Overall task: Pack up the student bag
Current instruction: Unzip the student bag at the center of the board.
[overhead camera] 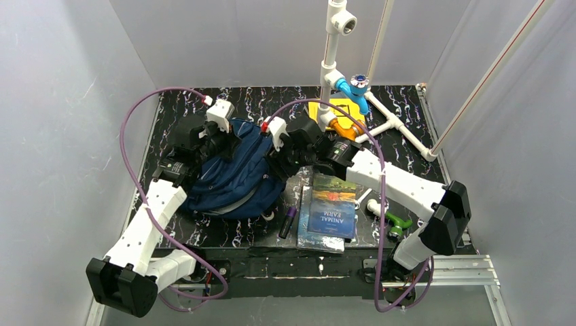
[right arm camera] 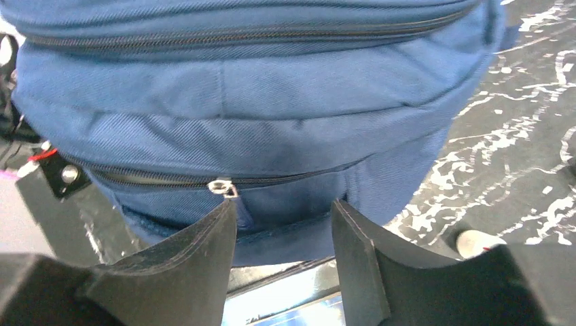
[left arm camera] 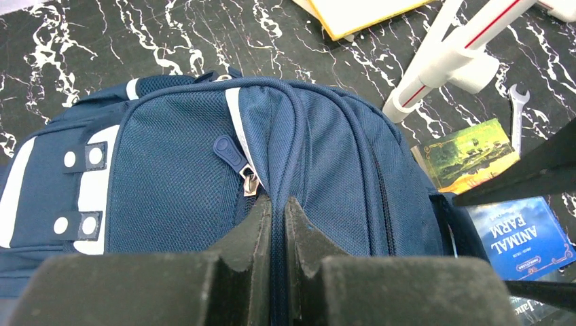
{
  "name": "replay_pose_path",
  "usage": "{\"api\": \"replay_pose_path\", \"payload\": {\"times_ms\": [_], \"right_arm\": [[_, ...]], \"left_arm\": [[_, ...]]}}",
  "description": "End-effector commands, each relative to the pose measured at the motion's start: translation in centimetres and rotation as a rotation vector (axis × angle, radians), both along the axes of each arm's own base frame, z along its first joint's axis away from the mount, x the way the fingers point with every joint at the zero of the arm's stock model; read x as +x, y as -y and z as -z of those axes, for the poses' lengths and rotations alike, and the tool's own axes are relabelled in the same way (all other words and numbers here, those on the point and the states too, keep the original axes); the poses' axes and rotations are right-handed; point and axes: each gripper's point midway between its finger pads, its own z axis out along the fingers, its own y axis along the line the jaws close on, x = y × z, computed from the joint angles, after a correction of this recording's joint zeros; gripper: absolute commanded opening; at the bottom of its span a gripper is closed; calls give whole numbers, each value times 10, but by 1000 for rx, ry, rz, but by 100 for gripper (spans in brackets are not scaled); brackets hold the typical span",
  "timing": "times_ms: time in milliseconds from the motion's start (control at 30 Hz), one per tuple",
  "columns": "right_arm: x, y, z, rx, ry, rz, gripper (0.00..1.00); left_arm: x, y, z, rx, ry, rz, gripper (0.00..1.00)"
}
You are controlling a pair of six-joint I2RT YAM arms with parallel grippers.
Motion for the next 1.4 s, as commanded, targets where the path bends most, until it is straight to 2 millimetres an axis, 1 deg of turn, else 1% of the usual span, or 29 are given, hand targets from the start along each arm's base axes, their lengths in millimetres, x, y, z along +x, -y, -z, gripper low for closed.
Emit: {"api": "replay_pose_path", "payload": {"times_ms": [0, 67, 133, 233, 267, 300, 333, 400, 433, 467, 500, 533, 600, 633, 667, 733, 767, 933, 1000, 1033, 1100, 1200, 1367], "right_arm": [[-25, -13, -2, 36, 11, -200, 58], [-31, -16, 1, 48, 5, -247, 55], [-36, -20, 1, 66, -7, -277, 55], [-35, -24, 8, 67, -7, -264, 55], [-25, -24, 15, 25, 88, -191, 56], [-24, -25, 19, -15, 194, -146, 56], [-24, -23, 22, -42, 252, -118, 56], [-21, -18, 23, -87, 373, -45, 55], [-21, -16, 19, -92, 419, -5, 52], [-19, -14, 15, -94, 453, 40, 48], [-15, -12, 13, -78, 475, 89, 41], [-14, -11, 10, -57, 477, 110, 37], [-13, -15, 3, -4, 480, 126, 27], [-13, -17, -2, 23, 481, 133, 21], [-13, -19, -5, 41, 479, 138, 19], [-13, -23, -9, 60, 478, 138, 10], [-12, -24, -11, 62, 481, 137, 2], [-15, -28, -16, 43, 490, 90, 1], [-15, -25, -21, 34, 501, 87, 1], [-15, -19, -20, 9, 505, 87, 1], [-14, -13, -27, 7, 522, 96, 1], [-13, -12, -39, -1, 545, 86, 1], [-12, -16, -43, -141, 628, 18, 1]], "left_arm": [[-3, 3, -47, -1, 184, 64, 0], [-5, 2, -45, 3, 184, 61, 0], [-6, 1, -45, 3, 182, 61, 0], [-7, 2, -46, -11, 179, 54, 0], [-7, 2, -46, -22, 177, 51, 0], [-8, 2, -47, -31, 174, 48, 0], [-9, 2, -47, -33, 172, 48, 0], [-10, 0, -46, -29, 169, 38, 0], [-10, 0, -45, -28, 168, 35, 0], [-10, 0, -46, -30, 168, 34, 0], [-11, 0, -46, -32, 168, 35, 0], [-11, 0, -46, -33, 167, 38, 0], [-12, 1, -45, -32, 164, 46, 0], [-13, 2, -43, -30, 161, 51, 0], [-13, 1, -43, -28, 160, 51, 0], [-15, 1, -40, -26, 155, 57, 0], [-17, 2, -40, -26, 154, 63, 0], [-20, 0, -36, -6, 149, 69, 0], [-21, -3, -34, 9, 144, 62, 0], [-22, -4, -33, 15, 145, 61, 0], [-23, -5, -30, 24, 142, 60, 0], [-25, -5, -25, 30, 126, 65, 0], [-28, -6, -18, 44, 102, 74, 0]]}}
